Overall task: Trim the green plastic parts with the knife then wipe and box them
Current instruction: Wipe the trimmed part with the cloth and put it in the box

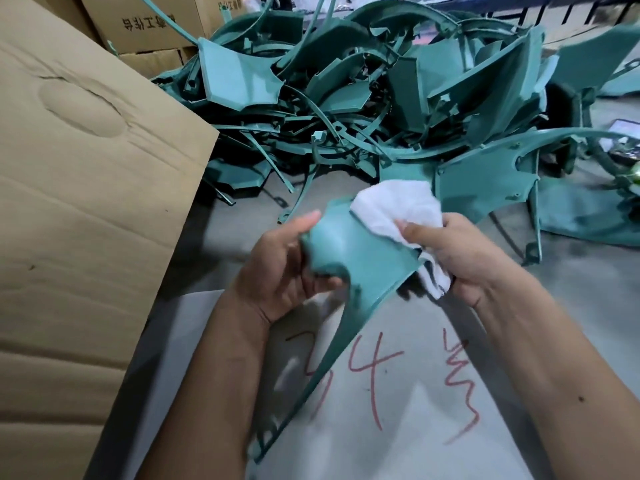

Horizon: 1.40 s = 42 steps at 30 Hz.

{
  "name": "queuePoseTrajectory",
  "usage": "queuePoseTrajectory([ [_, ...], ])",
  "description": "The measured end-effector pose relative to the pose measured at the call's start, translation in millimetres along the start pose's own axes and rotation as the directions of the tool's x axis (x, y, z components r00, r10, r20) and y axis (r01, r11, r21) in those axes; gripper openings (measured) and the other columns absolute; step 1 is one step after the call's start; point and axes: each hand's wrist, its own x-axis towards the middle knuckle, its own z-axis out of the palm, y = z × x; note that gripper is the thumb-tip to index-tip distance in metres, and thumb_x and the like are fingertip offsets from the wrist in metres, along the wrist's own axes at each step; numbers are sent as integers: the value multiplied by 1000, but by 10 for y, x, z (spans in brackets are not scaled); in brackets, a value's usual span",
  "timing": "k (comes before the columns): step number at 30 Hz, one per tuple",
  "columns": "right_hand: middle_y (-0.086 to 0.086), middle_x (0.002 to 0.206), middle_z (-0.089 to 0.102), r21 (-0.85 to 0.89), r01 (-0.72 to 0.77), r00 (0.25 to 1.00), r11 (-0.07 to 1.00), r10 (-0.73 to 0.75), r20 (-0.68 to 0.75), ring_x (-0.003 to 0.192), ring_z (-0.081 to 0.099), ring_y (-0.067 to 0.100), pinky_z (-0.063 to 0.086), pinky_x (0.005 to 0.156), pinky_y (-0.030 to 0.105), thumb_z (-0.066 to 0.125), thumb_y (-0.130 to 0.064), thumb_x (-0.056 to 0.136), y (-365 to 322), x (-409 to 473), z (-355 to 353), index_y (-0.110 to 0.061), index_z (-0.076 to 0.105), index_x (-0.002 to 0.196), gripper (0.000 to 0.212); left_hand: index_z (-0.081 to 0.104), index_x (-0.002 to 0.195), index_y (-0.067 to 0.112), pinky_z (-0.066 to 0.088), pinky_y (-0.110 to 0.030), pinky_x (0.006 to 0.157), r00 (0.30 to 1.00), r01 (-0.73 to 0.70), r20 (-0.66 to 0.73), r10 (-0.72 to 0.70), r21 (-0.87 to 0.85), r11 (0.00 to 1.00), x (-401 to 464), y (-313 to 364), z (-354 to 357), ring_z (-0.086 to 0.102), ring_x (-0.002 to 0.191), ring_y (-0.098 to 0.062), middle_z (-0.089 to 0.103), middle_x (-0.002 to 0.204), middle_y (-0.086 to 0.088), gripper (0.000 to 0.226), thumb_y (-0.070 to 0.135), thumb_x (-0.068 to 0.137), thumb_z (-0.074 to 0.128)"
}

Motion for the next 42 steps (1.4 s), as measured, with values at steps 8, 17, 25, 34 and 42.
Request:
queuePoseTrajectory([
  [8, 2, 59, 58, 392, 254, 921, 884, -98, -377, 47, 56, 14, 53, 49, 27, 51, -19, 109, 44, 158, -85, -10, 60, 88, 25, 58, 118, 8, 59, -26, 59, 956, -258, -123, 267, 88, 962, 96, -34, -128, 75, 88, -30, 76, 106, -12, 34, -1, 86, 47],
  [17, 3, 54, 57, -75, 349, 850, 934, -349, -393, 49, 56, 26, 48, 48, 45, 62, -41, 98, 366, 265, 214, -16, 56, 78, 32, 67, 125, 13, 54, -45, 102, 887, -375, -196, 417, 219, 901, 320, -582, 572, 70, 114, -23, 74, 123, -3, 42, 33, 89, 75],
  [25, 18, 50, 52, -310, 325, 854, 894, -418, -309, 45, 50, 34, 43, 49, 38, 61, -38, 103, 388, 220, 241, 2, 51, 65, 56, 71, 118, 12, 62, -46, 87, 850, -378, -343, 399, 130, 917, 300, -353, 357, 74, 103, -28, 76, 116, -8, 29, 10, 88, 71],
  [34, -7, 77, 77, -198, 434, 758, 879, -474, -448, 69, 68, 10, 55, 63, 30, 71, -39, 93, 302, 316, -15, -26, 78, 82, 18, 84, 93, 22, 61, -31, 85, 943, -296, -87, 321, 223, 929, 196, -276, 241, 75, 102, -21, 78, 110, -6, 21, 10, 81, 71],
  [42, -11, 90, 80, -107, 527, 809, 843, -537, -240, 81, 76, 5, 58, 66, 22, 64, -38, 103, 218, 183, 59, -40, 81, 90, 21, 79, 104, 9, 62, -39, 76, 943, -296, -120, 312, 135, 946, 131, -152, 49, 75, 101, -28, 76, 112, -12, 28, 7, 77, 69],
])
